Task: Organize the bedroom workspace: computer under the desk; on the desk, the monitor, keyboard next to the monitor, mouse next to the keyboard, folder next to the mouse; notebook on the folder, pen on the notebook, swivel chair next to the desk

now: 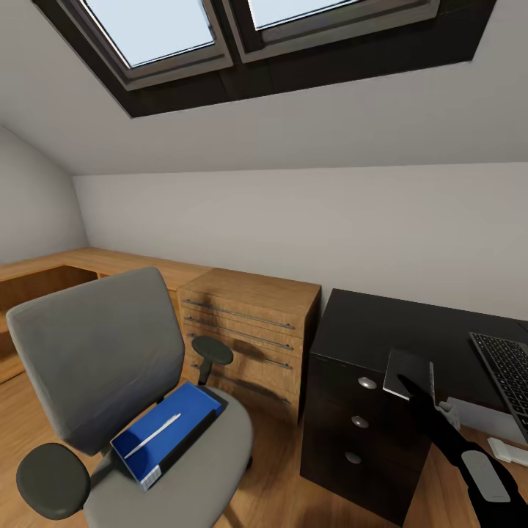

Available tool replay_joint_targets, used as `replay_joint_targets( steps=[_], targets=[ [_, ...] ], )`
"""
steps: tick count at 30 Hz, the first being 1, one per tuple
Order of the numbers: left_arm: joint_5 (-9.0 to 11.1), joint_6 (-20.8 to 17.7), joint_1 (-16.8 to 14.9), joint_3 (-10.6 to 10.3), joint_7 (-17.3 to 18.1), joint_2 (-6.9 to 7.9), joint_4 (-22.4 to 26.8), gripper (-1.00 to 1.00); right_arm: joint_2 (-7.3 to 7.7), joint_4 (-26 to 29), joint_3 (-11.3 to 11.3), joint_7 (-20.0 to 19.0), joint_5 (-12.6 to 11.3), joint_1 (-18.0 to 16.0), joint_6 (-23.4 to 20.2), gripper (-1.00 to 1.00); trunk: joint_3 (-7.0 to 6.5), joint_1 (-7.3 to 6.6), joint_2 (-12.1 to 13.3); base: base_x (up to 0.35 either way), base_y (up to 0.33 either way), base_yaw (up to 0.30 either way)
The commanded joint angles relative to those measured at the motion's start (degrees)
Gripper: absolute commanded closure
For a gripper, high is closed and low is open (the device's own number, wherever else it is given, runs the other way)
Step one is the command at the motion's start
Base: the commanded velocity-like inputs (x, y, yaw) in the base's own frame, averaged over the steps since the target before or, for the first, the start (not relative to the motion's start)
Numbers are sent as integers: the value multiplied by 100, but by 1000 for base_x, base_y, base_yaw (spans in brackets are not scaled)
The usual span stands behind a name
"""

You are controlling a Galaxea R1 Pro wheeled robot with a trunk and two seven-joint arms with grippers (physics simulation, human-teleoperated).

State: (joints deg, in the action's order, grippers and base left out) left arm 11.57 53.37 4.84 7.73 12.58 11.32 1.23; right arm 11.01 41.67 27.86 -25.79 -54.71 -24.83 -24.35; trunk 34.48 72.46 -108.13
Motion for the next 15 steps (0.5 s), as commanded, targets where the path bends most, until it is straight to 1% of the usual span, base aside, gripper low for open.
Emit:
replay_joint_targets(
  steps=[1, 6, 15],
  targets=[
    [20, -3, 2, 44, 60, 0, 9, -100, -2, 0, 18, -5, -40, -4, -52, -100, 5, 0, -2, 0, 0, 0],
    [20, -3, 1, 44, 60, 2, 9, -100, -2, 0, 18, -5, -40, -4, -52, -100, 5, 0, -2, -67, 0, 0],
    [20, -2, 4, 44, 60, 0, 9, -100, -2, 0, 18, -5, -40, -4, -52, -100, 5, 0, -2, -179, 0, 0]
  ],
)
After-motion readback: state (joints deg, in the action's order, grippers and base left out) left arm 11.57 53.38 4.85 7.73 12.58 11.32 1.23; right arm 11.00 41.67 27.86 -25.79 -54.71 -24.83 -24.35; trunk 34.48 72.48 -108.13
